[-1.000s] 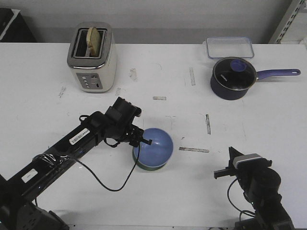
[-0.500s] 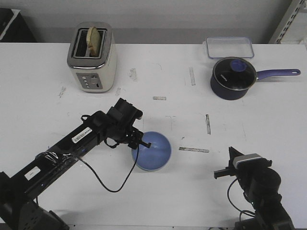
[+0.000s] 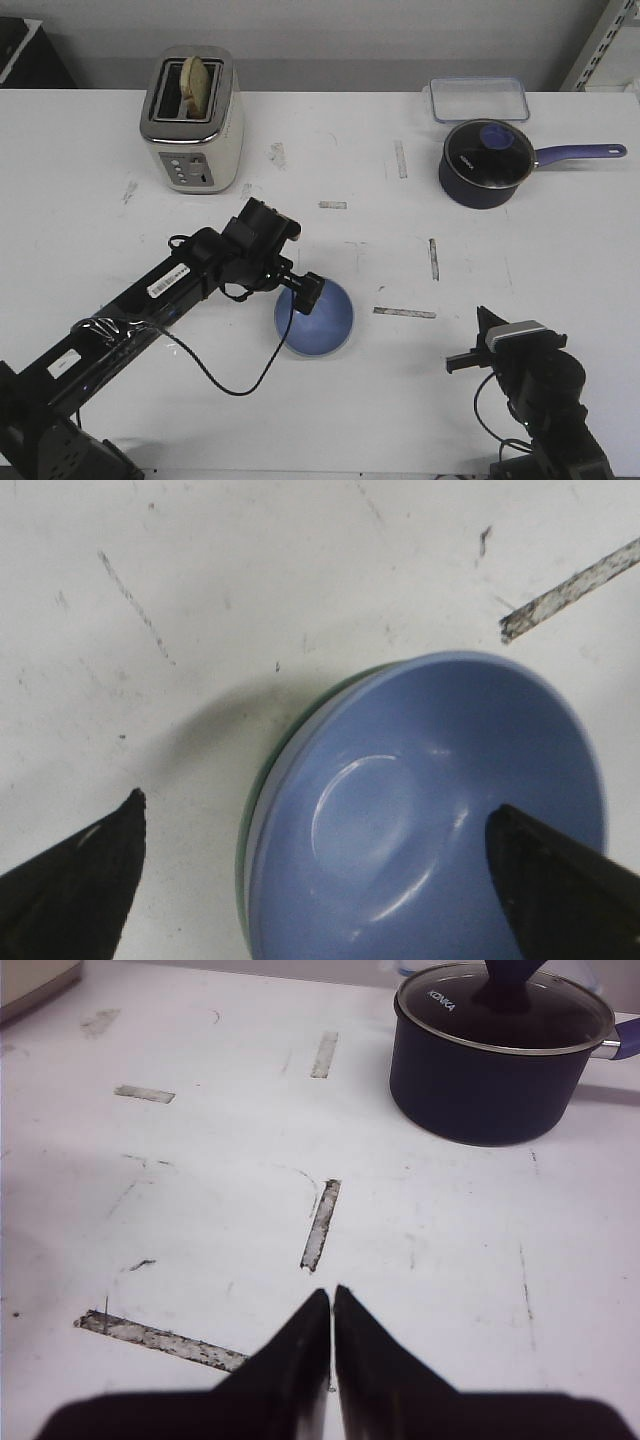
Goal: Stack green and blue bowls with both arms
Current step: 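Lower the blue bowl into the green bowl and open the left gripper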
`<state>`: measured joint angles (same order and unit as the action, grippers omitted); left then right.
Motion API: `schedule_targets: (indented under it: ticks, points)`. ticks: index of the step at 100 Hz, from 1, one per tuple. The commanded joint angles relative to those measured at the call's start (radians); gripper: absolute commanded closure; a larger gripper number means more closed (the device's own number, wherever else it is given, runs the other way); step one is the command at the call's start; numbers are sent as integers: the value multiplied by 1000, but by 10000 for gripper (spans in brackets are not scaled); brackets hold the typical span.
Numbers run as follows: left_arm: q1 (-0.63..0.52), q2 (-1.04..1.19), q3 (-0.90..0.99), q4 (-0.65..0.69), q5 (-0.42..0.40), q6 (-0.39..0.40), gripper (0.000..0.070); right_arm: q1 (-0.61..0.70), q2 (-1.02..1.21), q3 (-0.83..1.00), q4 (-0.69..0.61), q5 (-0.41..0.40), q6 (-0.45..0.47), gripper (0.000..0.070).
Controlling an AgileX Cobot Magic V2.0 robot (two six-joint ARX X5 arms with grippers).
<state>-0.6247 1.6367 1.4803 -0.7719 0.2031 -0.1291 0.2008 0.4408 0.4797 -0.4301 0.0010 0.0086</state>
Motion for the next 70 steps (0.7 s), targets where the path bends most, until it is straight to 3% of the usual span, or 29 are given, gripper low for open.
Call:
schedule_targets:
  ticks: [1,6,18,31,39,55,70]
  points:
    - [7,-3,49,-14,-5,13,88,2,6,4,11,0,16,700]
    - [15,-11,66,-16,-18,14,160,2,6,4,10,0,16,700]
    - [47,-50,86,-9,-105,15,428,2,6,4,10,0,16,700]
    - [97,-103,86,-7,-213,29,562,2,6,4,11,0,16,700]
    - [138,-130,85,-32,-238,68,694,2,6,4,11,0,16,700]
    - [232,-163,81,-108,-238,145,699,2,6,4,11,0,17,700]
    - [312,-212,12,-90,-238,139,699,2,6,4,10,0,17,700]
